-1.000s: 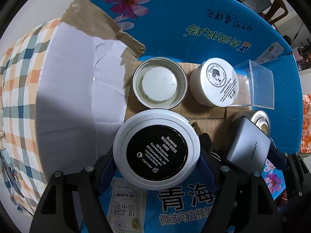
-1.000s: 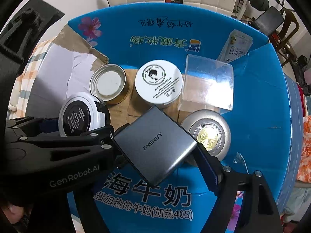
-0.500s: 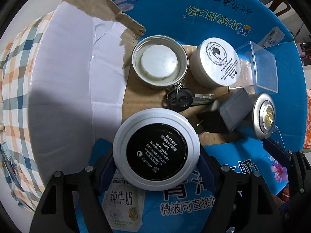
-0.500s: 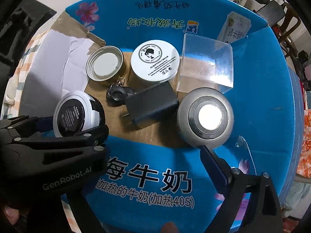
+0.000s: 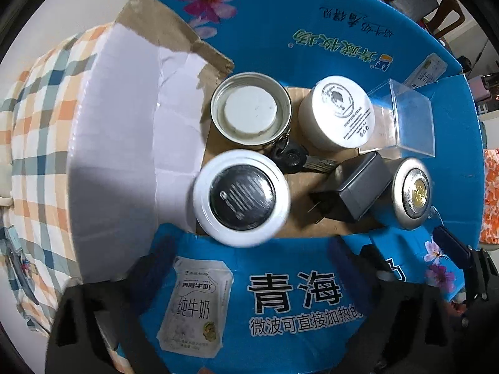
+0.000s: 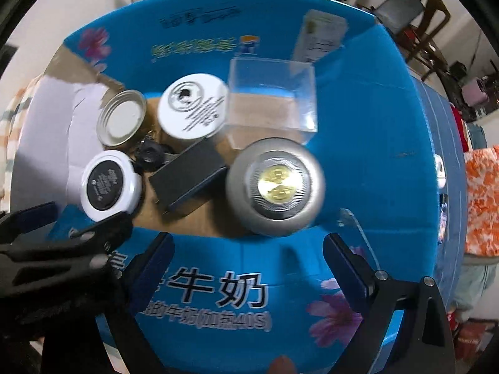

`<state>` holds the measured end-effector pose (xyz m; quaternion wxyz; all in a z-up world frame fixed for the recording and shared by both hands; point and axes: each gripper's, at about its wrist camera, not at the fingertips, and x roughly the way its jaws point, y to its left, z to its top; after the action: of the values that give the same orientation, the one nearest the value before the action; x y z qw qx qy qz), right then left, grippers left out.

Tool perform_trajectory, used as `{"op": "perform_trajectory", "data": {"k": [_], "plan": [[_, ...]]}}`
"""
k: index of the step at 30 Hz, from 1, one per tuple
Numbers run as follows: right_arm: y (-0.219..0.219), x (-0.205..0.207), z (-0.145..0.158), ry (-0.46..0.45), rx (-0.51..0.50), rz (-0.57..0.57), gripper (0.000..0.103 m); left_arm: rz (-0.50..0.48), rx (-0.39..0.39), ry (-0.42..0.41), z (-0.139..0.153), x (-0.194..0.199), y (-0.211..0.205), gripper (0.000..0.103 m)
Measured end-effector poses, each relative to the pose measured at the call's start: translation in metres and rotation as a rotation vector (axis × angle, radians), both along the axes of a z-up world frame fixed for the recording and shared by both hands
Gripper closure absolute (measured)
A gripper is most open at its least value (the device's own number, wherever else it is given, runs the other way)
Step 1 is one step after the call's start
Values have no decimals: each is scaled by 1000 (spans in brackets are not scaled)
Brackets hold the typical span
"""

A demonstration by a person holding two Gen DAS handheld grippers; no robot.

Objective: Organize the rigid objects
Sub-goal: 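Lower the compact and power bank into the blue box and release both, then lift both tools out of the blue box toward the remaining items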

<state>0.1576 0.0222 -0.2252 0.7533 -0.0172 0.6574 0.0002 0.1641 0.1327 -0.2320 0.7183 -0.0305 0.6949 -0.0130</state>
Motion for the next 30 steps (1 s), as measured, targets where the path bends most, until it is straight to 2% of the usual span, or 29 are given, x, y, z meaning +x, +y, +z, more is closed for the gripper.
{"op": "perform_trajectory", "data": {"k": [4, 12, 17, 22, 30], "plan": [[-14, 5, 1, -1, 1, -25, 4, 9, 3, -13, 3, -2, 3, 0], [-15, 8, 11, -22, 4, -31, 4, 5, 21, -34, 15, 0, 3, 0], [-20, -9, 33, -68, 0, -15, 4, 9, 44, -77, 47, -8, 0, 0], [-32, -28, 75, -127, 25, -1, 4, 26, 37, -167, 97, -30, 2, 0], [-39, -59, 141, -181, 94, 17, 4, 30, 18, -260, 155, -59, -4, 0]]}}
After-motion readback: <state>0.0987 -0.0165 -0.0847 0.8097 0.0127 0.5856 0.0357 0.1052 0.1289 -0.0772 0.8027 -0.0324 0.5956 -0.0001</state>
